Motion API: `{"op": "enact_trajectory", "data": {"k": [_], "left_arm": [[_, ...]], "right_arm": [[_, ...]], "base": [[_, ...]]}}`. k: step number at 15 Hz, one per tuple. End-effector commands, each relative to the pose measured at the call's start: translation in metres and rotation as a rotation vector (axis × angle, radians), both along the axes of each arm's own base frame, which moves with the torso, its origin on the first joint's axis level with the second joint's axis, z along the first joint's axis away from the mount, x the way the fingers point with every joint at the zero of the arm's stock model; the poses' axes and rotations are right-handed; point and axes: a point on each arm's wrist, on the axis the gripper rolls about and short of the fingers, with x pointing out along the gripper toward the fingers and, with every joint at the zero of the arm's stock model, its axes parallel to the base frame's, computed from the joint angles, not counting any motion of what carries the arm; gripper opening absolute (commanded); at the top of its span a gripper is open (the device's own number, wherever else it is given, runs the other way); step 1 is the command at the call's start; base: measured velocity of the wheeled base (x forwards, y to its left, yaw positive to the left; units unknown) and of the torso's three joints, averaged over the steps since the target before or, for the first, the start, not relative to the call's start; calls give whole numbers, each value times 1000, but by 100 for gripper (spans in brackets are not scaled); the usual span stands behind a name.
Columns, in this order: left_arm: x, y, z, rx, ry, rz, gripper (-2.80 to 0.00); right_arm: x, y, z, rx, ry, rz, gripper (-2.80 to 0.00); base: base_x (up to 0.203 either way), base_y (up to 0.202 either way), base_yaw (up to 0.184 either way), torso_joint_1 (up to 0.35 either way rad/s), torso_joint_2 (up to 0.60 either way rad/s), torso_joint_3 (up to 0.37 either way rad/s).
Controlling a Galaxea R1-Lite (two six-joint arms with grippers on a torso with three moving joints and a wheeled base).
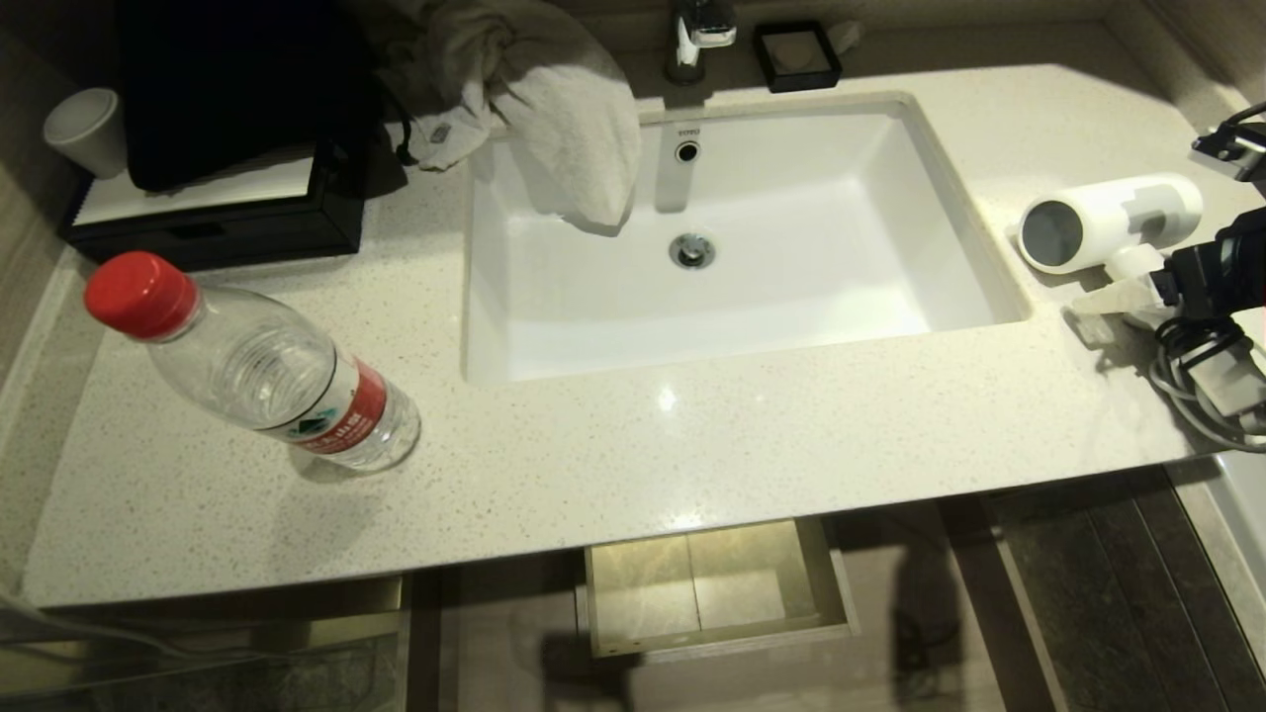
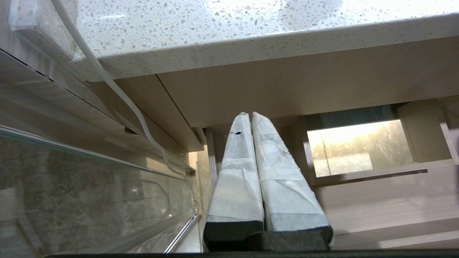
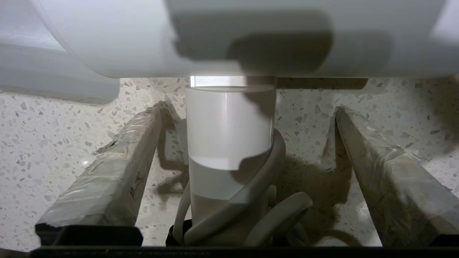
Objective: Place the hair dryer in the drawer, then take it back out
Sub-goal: Pick up the hairdryer
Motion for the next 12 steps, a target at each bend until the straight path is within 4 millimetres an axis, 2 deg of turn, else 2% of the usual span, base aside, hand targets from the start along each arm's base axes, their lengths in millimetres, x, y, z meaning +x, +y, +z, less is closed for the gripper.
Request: {"op": "enact_trajectory", "data": {"k": [1, 5, 9, 10, 12], "left_arm": [[0, 0, 0, 0, -1, 0, -280], [0, 0, 0, -1, -1, 1, -280], [0, 0, 0, 0, 1, 1, -280], [0, 0, 0, 0, 0, 0, -280], [0, 0, 0, -1, 0, 1, -280]], "right_arm": [[-1, 0, 0, 1, 4, 2, 0], [-7, 2, 4, 6, -8, 3, 0], [-14, 5, 0, 20, 4, 20, 0], [-15, 5, 0, 20, 4, 23, -280], [-15, 5, 0, 8, 2, 30, -280]], "base": [[0, 0, 0, 0, 0, 0], [0, 0, 0, 0, 0, 0], [0, 0, 0, 0, 0, 0], [0, 0, 0, 0, 0, 0], [0, 0, 0, 0, 0, 0]]}}
